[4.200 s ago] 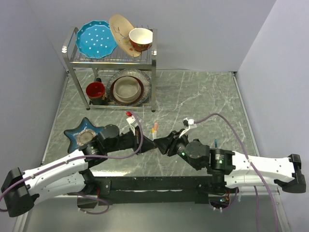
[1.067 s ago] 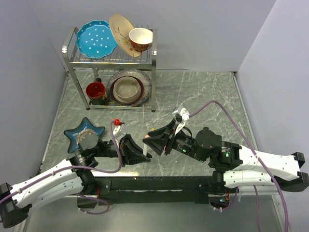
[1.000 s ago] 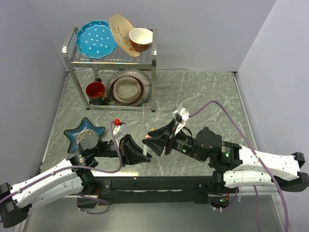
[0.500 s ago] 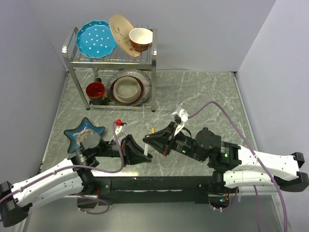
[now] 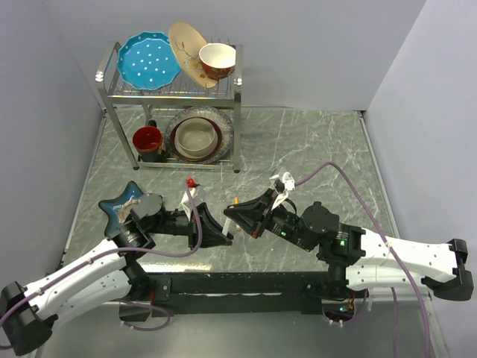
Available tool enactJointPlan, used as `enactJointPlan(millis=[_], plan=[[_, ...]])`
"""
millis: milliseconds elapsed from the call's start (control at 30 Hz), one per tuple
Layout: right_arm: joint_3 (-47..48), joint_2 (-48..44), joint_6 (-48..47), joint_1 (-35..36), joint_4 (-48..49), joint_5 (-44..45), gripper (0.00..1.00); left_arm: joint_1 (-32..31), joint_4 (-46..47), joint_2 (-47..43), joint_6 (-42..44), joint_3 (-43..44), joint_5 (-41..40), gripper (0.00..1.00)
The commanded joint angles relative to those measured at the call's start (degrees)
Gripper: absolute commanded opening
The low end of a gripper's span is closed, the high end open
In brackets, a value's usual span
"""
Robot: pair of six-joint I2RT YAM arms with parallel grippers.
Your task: Insert the pens into the pen caps
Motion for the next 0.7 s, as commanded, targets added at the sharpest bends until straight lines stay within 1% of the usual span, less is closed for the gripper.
enactJointPlan(millis=[0, 133, 200, 233, 267, 333, 433, 467, 500, 533, 567, 600, 633, 667], plan=[[-3.9, 1.5, 2.1, 2.3, -9.7, -13.3, 0.00, 7.1, 11.4, 2.4, -3.8, 4.8, -1.3, 0.01], [-4.9, 4.1, 3.4, 2.4, -9.0, -16.7, 0.00, 7.1, 10.7, 4.7, -3.2, 6.4, -2.1, 0.01], [-6.9, 4.7, 5.7, 2.4, -6.1, -18.3, 0.00, 7.1, 12.1, 5.5, -3.9, 6.4, -2.6, 0.01], [-7.6, 5.0, 6.8, 2.4, -4.8, -18.6, 0.00, 7.1, 12.1, 5.5, -3.9, 6.3, -4.5, 0.01], [-8.4, 5.2, 7.7, 2.4, -2.6, -20.0, 0.00, 7.4, 12.4, 5.7, -3.9, 6.3, -4.4, 0.01], [-10.2, 6.2, 9.7, 2.7, -1.1, -19.8, 0.00, 7.8, 13.9, 6.0, -4.5, 6.6, -3.8, 0.01], [-11.9, 7.7, 11.1, 3.3, 0.6, -20.4, 0.00, 8.9, 11.4, 7.3, -3.3, 8.5, -3.7, 0.01], [-11.9, 8.2, 11.3, 3.4, 0.5, -20.8, 0.00, 10.3, 11.3, 7.6, -4.1, 8.8, -3.5, 0.01], [-11.9, 8.6, 11.2, 4.1, 0.3, -20.5, 0.00, 11.0, 13.7, 7.8, -5.3, 8.3, -3.4, 0.01], [-11.8, 9.2, 11.3, 4.6, -0.2, -19.9, 0.00, 12.2, 14.1, 8.0, -6.3, 8.6, -2.7, 0.01], [-11.5, 9.4, 11.1, 4.9, -2.3, -19.0, 0.00, 14.4, 15.6, 8.0, -7.7, 8.6, -0.3, 0.01], [-11.3, 9.3, 10.2, 5.6, -3.4, -18.3, 0.00, 15.0, 15.3, 7.9, -8.0, 8.6, -0.6, 0.01], [-11.2, 9.1, 9.8, 5.8, -5.0, -15.5, 0.00, 15.6, 13.4, 8.0, -6.5, 10.0, -0.4, 0.01], [-11.1, 8.9, 9.4, 6.0, -7.3, -14.7, 0.00, 15.7, 11.0, 8.6, -6.1, 10.6, -0.5, 0.01]])
